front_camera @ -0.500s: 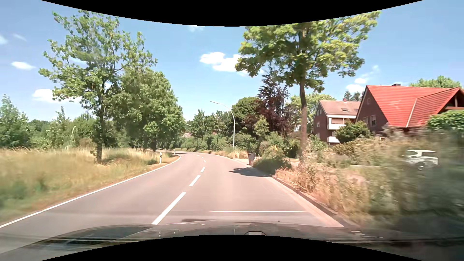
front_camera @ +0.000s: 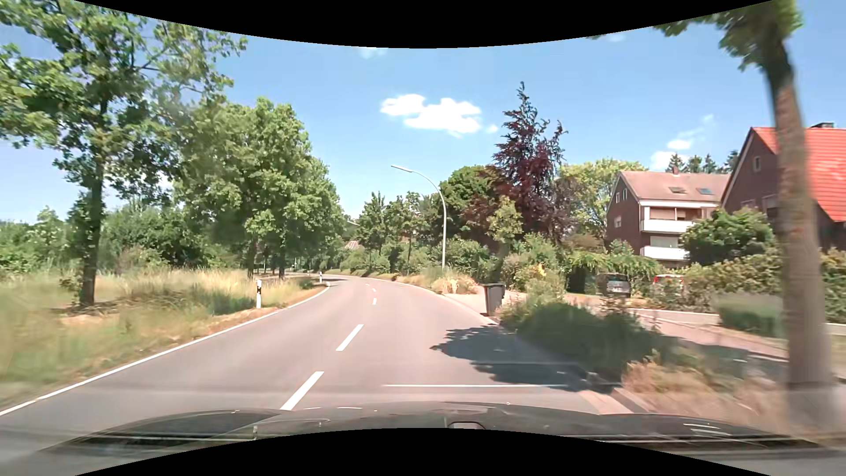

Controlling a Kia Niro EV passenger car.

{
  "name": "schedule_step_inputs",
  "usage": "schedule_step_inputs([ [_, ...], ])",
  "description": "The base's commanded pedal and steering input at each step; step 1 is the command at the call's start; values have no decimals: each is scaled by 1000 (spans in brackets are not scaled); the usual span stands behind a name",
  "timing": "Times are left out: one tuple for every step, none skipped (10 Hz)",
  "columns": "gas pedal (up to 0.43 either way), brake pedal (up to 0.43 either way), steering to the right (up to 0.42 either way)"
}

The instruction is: Follow the waypoints while adhering to traffic rules and regulations

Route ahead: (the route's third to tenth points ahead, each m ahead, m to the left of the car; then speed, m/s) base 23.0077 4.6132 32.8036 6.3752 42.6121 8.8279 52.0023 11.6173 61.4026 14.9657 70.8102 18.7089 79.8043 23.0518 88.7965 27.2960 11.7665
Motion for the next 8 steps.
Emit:
schedule_step_inputs([
  [220,0,-31],
  [220,0,-31],
  [220,0,-31],
  [220,0,-31],
  [220,0,-31],
  [220,0,-31],
  [220,0,-31],
  [220,0,-31],
])
